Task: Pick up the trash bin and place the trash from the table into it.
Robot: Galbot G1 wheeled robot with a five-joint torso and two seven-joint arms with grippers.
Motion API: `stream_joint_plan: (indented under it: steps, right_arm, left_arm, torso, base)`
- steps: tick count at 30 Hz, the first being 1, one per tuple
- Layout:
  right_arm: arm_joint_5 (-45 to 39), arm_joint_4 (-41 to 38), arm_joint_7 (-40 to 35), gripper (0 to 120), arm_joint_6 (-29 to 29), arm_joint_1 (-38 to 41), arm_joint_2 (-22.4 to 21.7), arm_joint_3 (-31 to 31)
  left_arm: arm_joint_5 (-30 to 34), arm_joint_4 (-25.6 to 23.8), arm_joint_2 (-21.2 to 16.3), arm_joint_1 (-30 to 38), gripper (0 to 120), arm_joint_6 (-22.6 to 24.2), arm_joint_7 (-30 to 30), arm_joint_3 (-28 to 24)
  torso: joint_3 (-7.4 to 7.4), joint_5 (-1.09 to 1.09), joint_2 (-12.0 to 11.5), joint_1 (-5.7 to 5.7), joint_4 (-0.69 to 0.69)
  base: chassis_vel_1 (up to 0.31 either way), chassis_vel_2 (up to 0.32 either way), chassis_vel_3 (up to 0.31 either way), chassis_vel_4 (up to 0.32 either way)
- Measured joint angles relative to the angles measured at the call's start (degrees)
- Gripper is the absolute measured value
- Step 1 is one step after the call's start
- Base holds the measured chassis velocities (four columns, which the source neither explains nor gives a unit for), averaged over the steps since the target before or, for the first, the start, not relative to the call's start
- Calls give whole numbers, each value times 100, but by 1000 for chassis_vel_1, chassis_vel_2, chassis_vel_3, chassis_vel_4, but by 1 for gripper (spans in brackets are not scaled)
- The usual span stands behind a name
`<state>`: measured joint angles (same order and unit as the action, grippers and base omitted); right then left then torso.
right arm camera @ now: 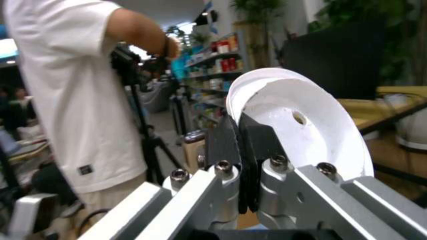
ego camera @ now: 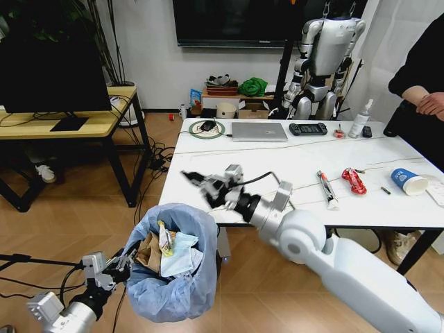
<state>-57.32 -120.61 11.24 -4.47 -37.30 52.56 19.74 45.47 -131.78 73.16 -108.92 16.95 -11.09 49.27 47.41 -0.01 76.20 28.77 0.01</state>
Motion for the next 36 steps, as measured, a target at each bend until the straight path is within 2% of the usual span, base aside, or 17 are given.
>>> stream_joint_plan:
  steps: [6,12,19,21,24,27,33,36]
  right_arm:
    - [318,125,191,0,183,38,-95,545]
    - [669,272,187,1,274,-1,-128,779]
    - [961,290,114,28,302,-159,-256,732]
    - [963,289,112,28,300,-164,-259,729]
    - [1036,269,94,47,289,-280,-307,671]
    - [1120,255,88,54,278,-394,-375,602]
    - [1260,196,63,81,268,-524,-525,463]
    - [1275,176,61,88,269,-559,-569,407]
  left_arm:
    - [-19,-32,58,-29,0,1,0,22]
    - [-15,-36,71,-55,0,4,17,31]
    - [11,-37,34,-34,0,23,59,37]
    - [11,-37,33,-33,0,23,60,37]
    - [13,-35,25,-13,0,29,66,29]
    - [15,-31,13,-8,0,32,68,28]
    - [19,-23,2,11,0,34,73,28]
    - [22,-24,2,11,0,35,74,31]
  torso:
    - [1,0,0,0,-1]
    - [1,0,0,0,0]
    - [1,1,0,0,-1]
    - [1,1,0,0,-1]
    - [1,1,0,0,0]
    - [1,1,0,0,-1]
    - [1,2,0,0,-1]
    - [1,1,0,1,0]
  base:
    - [0,0,0,0]
    - [0,0,0,0]
    - [0,0,0,0]
    - [0,0,0,0]
    - [0,0,0,0]
    - [0,0,0,0]
    - [0,0,0,0]
    - [0,0,0,0]
